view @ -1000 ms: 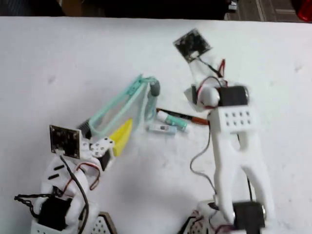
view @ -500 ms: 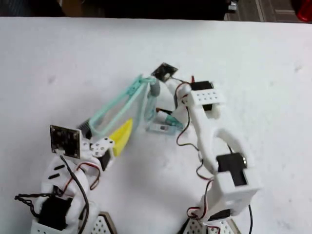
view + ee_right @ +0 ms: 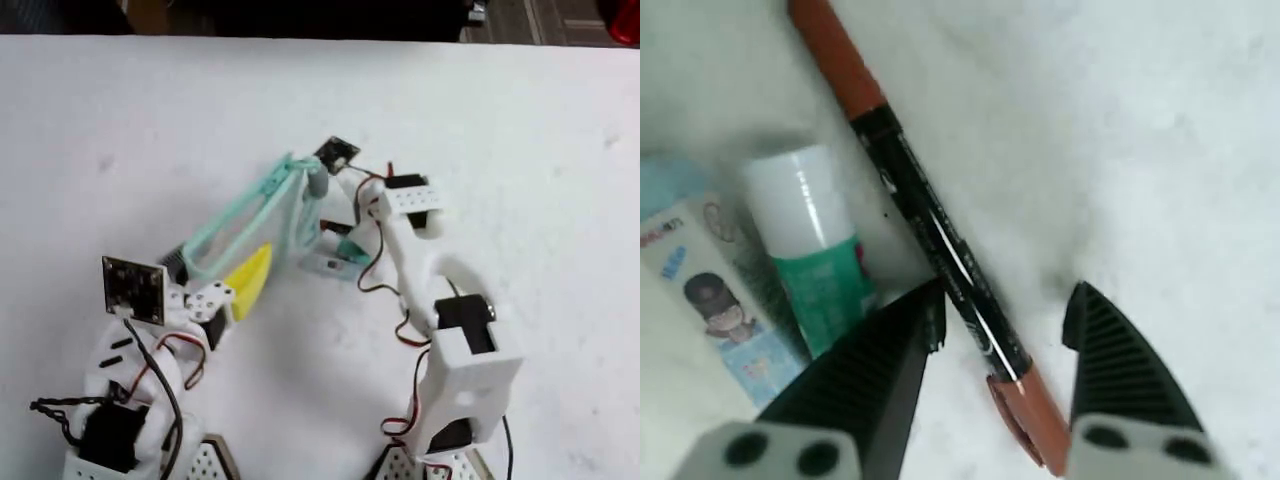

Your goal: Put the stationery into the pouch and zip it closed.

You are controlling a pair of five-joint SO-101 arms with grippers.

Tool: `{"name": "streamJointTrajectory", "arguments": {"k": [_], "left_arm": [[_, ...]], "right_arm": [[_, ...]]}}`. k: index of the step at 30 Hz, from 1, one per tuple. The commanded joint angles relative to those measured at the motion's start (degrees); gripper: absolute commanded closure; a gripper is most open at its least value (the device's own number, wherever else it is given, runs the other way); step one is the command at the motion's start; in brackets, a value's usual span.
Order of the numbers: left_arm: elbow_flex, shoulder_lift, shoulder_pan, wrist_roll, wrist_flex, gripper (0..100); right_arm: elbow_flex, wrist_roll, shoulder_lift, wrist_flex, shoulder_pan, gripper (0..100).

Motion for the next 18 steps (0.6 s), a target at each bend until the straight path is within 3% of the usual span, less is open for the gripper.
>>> {"name": "streamJointTrajectory", "arguments": {"k": [1,2,7,14,18], "left_arm": [[-0.26,0.13,-0.31,0.7,-1.05,71],[-0.26,0.13,-0.31,0.7,-1.05,71],[-0.26,0.13,-0.31,0.7,-0.97,71],[-0.26,0.13,-0.31,0.7,-0.97,71],[-0.26,0.13,-0.31,0.7,-1.05,71]], "right_arm": [[-0.62,0.62,-0.31,-0.92,-2.77,94.7],[-0.62,0.62,-0.31,-0.92,-3.03,99.1],[-0.97,0.53,-1.1,-0.66,-0.4,98.3],[-11.87,0.0,-12.26,8.92,11.03,98.2],[-16.97,-6.33,-22.11,12.88,14.2,98.2]]}}
